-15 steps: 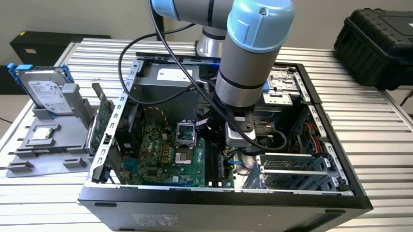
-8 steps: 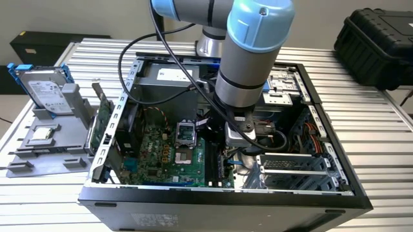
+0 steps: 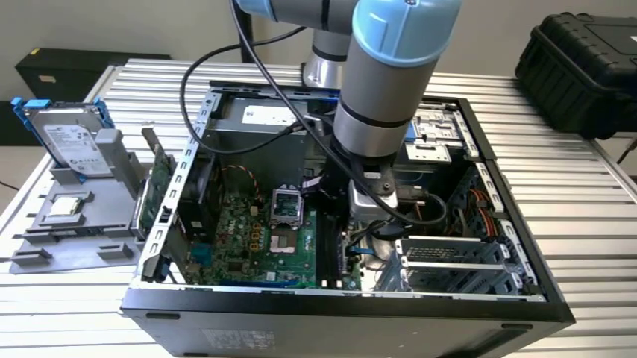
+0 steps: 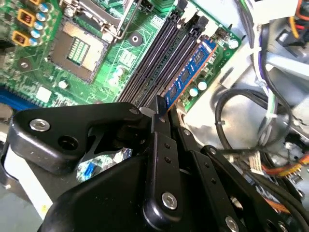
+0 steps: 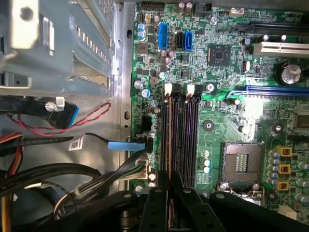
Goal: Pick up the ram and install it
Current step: 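Insert the ram into the slot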
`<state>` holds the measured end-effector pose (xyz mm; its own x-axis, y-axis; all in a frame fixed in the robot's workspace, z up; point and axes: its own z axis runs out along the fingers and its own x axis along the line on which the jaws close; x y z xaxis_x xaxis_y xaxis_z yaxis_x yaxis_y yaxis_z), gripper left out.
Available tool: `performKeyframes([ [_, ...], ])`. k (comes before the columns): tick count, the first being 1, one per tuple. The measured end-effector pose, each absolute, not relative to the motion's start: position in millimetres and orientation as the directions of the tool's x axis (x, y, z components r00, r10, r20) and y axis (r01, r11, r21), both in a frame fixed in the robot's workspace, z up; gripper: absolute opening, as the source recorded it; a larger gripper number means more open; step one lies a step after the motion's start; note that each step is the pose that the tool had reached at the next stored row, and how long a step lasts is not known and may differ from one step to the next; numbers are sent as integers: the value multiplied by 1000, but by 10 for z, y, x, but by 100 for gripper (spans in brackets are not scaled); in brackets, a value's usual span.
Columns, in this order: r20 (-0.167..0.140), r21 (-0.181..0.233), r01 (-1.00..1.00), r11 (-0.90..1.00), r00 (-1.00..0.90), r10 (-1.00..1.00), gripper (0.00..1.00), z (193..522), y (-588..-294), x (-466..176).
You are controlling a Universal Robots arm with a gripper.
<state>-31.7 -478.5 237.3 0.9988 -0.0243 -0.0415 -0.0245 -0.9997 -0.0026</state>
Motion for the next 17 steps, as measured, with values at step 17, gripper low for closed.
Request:
performKeyframes([
  [17,-41,-2,-24,-1000,999,-24,0,3127,-4784,-317],
])
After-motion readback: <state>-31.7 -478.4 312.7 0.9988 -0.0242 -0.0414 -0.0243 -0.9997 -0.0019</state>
